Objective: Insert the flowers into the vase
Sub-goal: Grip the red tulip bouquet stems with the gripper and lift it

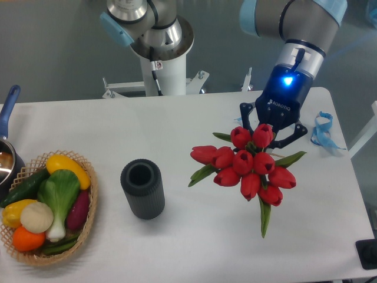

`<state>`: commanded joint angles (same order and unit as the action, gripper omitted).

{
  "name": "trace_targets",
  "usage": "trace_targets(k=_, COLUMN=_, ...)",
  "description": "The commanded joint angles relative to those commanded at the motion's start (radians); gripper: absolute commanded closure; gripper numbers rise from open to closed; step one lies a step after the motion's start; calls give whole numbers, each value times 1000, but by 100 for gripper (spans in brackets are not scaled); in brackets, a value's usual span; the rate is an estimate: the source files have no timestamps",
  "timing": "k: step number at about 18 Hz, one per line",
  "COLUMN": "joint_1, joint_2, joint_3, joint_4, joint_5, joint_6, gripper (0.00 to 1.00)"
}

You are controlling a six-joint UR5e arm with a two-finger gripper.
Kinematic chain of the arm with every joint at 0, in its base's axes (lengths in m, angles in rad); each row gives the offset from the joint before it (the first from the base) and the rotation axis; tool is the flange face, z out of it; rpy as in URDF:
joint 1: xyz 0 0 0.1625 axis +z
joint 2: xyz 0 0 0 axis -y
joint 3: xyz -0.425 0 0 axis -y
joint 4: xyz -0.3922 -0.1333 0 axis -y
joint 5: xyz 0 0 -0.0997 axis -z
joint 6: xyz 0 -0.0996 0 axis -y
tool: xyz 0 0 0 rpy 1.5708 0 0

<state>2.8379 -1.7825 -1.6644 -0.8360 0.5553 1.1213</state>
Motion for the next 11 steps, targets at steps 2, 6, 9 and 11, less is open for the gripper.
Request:
trace_targets(k=2, joint_1=-2, joint_2=2, joint_3=-14, joint_4=14, joint_5=2, joint_6=0, gripper=96)
trace_targets(k=6, joint_1=-11, joint_2=-3, joint_3=-8, joint_4=25, joint_5=0, joint_6=2, gripper=96)
trace_targets(k=9, joint_1=-12, joint_2=-11, joint_3=-8, joint_4=41, joint_5=-41, joint_6=2, gripper=96)
trace_targets(k=11, joint_1=-15, joint_2=-20, joint_3=-11, joint_4=41, joint_5=-93, joint_6=3, gripper=96)
